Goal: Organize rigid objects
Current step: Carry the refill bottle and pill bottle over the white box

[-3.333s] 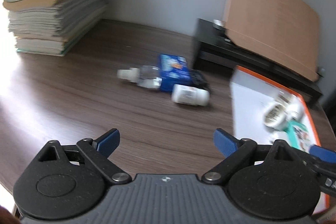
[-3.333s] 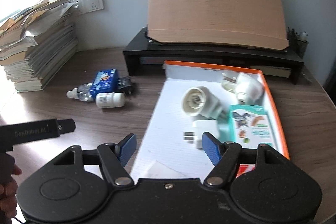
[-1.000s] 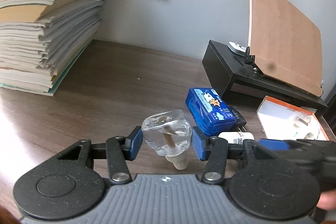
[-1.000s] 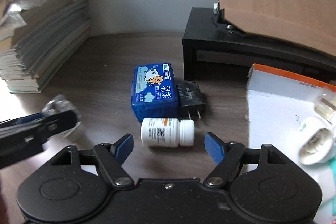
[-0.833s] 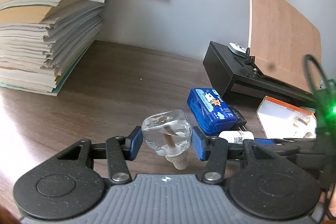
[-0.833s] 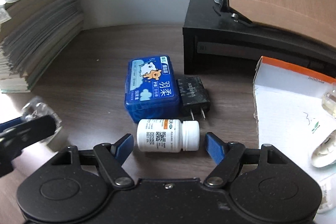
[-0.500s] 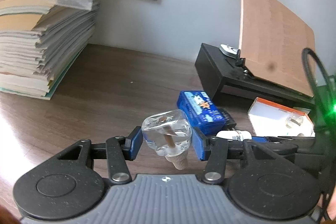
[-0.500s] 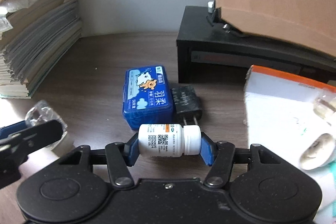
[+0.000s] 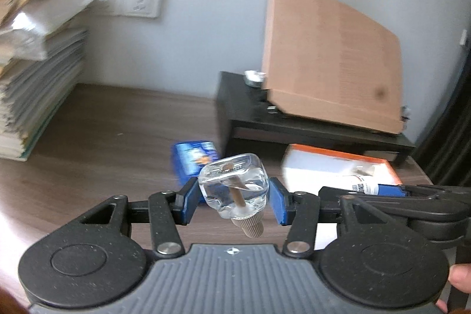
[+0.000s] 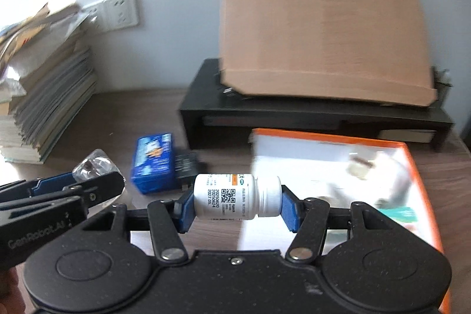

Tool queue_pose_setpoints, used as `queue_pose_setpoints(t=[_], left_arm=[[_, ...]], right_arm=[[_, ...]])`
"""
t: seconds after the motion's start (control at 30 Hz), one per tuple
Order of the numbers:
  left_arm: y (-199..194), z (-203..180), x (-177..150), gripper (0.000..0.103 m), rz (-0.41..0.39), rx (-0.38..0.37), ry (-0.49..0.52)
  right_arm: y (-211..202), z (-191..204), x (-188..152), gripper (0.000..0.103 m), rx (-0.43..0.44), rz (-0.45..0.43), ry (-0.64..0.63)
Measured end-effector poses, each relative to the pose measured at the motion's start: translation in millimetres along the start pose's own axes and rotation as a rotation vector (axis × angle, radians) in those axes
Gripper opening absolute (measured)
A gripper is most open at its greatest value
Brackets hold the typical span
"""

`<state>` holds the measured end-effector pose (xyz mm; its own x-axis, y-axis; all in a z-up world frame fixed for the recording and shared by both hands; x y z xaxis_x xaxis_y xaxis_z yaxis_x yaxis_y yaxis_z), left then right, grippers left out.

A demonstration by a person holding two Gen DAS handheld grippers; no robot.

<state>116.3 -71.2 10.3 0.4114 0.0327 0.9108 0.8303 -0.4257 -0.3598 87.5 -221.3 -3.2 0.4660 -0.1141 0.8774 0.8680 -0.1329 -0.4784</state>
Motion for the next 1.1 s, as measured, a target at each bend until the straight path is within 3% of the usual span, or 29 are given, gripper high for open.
queue_pose_setpoints(t=[0.5,1.1], left_arm=[[27,-117,4,0.051,0.013,-0.142,0.064],[58,-162,11,0.051,0.030,-0.108,0.137]], right_arm=[[-57,-130,9,0.069,-0.151,-0.080,0.096],[-43,-164,21,0.069,-0.130,-0.084,0.101]])
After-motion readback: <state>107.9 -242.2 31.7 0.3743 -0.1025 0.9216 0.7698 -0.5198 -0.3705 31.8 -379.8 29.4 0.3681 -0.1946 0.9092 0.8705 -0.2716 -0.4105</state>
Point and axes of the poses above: each gripper's, at about its wrist camera, not at the fingertips, and y roughly the way its jaws point, z to its left, x to its top, the point moved 2 cm from there along y, roughly the way its jaws point, and after that the axes turned 13 degrees about -z, right-handed, at the moved point
